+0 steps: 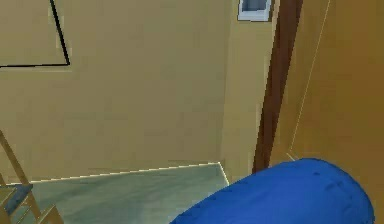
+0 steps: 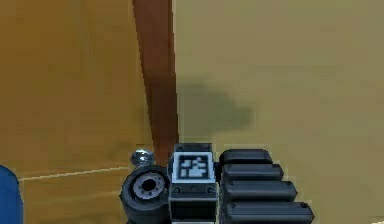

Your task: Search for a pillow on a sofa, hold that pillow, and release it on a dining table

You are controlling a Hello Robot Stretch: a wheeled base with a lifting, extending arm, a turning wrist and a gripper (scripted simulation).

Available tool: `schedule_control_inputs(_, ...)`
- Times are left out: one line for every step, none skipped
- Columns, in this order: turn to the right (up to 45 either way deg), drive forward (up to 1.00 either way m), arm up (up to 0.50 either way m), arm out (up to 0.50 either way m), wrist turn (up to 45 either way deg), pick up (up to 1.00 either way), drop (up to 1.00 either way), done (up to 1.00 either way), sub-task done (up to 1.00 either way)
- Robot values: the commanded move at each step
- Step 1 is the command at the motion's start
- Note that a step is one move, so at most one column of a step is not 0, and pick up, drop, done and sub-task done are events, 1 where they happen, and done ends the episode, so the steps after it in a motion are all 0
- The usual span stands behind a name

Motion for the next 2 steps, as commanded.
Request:
schedule_control_inputs(0.0, 0.65, 0.00, 0.00, 0.0, 0.00, 0.00, 0.00, 0.00)
schedule_control_inputs(-45.0, 0.00, 0.00, 0.00, 0.0, 0.00, 0.00, 0.00, 0.00)
